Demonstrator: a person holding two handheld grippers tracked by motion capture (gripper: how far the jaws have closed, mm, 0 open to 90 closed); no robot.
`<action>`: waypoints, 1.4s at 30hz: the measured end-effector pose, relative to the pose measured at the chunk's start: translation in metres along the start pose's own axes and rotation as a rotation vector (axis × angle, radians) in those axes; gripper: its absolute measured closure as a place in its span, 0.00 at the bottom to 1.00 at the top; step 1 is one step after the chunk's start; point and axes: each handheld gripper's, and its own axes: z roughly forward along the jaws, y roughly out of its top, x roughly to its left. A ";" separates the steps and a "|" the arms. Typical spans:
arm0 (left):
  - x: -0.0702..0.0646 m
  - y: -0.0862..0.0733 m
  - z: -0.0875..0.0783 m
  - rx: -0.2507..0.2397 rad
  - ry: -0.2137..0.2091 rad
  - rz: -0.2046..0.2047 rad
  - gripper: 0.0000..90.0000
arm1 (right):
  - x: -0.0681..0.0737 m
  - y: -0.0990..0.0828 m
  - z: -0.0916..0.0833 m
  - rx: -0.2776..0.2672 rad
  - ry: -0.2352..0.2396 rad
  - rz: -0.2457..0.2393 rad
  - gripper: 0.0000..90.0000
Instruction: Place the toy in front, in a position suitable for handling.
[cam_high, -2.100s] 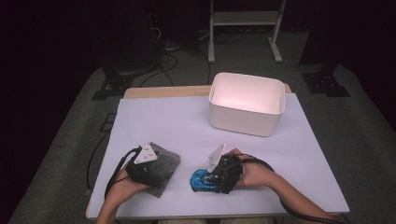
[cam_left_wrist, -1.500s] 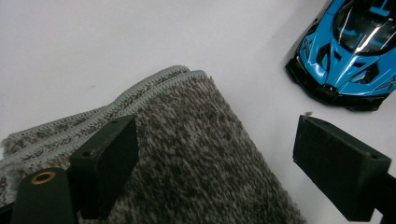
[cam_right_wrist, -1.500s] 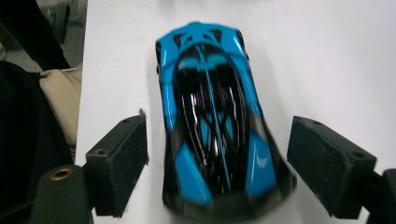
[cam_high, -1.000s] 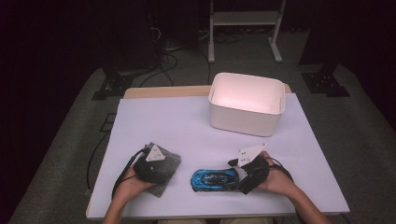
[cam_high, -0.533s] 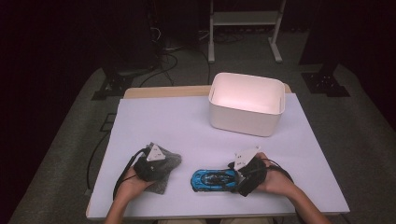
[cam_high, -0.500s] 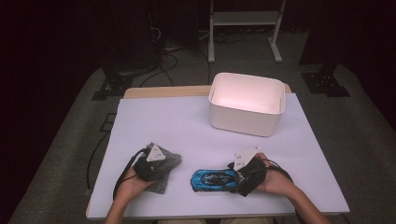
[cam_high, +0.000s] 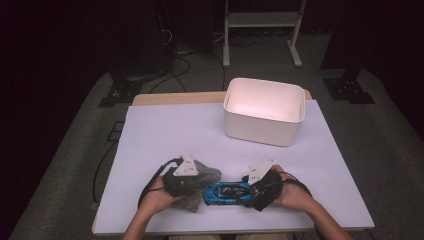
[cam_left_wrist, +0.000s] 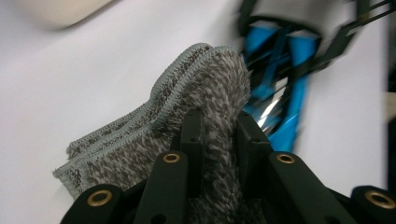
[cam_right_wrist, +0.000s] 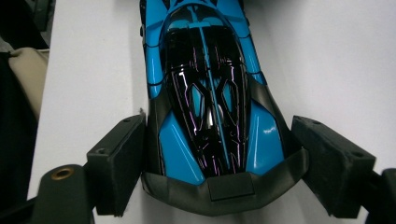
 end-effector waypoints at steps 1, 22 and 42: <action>-0.004 0.006 0.006 0.005 -0.022 0.021 0.85 | 0.001 0.000 0.000 0.002 -0.004 0.000 0.22; 0.001 -0.018 0.003 0.100 -0.059 0.040 0.81 | 0.006 0.000 0.005 0.008 -0.044 -0.039 0.21; 0.011 -0.017 -0.007 0.036 -0.113 -0.039 0.51 | 0.005 -0.003 0.007 -0.017 -0.034 -0.026 0.21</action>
